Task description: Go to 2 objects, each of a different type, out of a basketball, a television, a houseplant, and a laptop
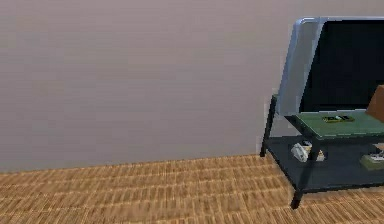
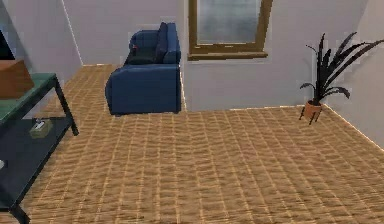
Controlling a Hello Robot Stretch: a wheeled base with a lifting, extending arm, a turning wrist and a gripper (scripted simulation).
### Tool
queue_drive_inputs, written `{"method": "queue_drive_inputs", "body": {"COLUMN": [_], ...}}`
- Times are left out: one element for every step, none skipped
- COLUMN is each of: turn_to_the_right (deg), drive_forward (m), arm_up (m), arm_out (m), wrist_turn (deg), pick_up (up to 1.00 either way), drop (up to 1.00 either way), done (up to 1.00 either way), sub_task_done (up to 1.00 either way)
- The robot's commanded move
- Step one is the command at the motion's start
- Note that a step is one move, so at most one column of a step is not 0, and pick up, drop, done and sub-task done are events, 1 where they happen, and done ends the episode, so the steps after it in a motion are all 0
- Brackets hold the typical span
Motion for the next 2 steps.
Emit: {"method": "queue_drive_inputs", "body": {"turn_to_the_right": [0.0, 45.0], "drive_forward": [1.0, 0.0], "arm_up": [0.0, 0.0], "arm_out": [0.0, 0.0], "wrist_turn": [0.0, 0.0], "pick_up": [0.0, 0.0], "drop": [0.0, 0.0], "done": [0.0, 0.0], "sub_task_done": [0.0, 0.0]}}
